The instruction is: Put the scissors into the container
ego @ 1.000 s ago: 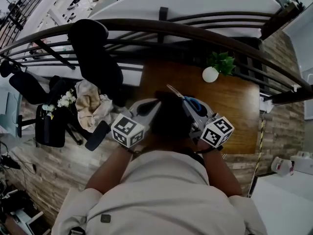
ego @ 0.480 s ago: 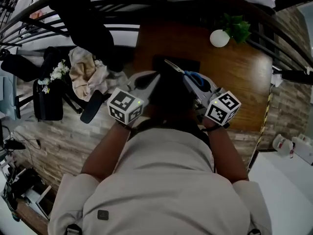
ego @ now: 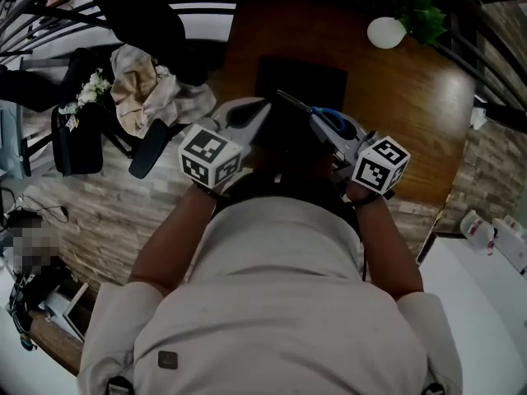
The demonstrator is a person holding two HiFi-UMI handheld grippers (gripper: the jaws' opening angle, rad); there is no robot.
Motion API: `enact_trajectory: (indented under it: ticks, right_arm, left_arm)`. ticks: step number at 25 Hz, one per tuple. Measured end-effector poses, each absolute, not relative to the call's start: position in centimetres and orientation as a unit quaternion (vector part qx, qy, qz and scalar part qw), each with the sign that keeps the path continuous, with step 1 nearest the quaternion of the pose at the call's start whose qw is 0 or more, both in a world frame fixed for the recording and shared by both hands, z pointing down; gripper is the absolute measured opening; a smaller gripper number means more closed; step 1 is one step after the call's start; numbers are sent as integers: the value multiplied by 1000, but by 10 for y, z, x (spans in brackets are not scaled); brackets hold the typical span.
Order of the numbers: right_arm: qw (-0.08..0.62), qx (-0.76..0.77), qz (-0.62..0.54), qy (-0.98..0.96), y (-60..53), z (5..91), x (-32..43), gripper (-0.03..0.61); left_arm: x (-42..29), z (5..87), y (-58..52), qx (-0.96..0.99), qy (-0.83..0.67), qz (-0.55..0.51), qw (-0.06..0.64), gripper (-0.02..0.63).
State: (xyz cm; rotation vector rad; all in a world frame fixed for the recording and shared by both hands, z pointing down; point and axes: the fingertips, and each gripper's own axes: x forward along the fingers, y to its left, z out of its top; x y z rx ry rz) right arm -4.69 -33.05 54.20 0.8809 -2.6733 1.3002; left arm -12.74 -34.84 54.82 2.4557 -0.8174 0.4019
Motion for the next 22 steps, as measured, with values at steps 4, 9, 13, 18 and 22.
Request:
enact_trajectory:
  ticks: [4,9,13,18,22]
  right_arm:
    - [27,274,433,-858,-323,561,-55,54]
    - [52,264,448,-853,-311,593,-60,54]
    - [56,263,469,-841,-303,615,-59,54]
    - [64,260,490,-830,-296,642,-57,54]
    - [67,261,506,-819,-289,664,-55,54]
  left_arm:
    - [-129,563,-340,904,-296,159,264,3]
    - [-134,583,-334,899,-300,165,274,2]
    - [-132,599,-327,896,-297,170,283,2]
    - [-132,622,-319,891,-292,180,298,3]
    - [-127,642,-312,888,-282,192,309,3]
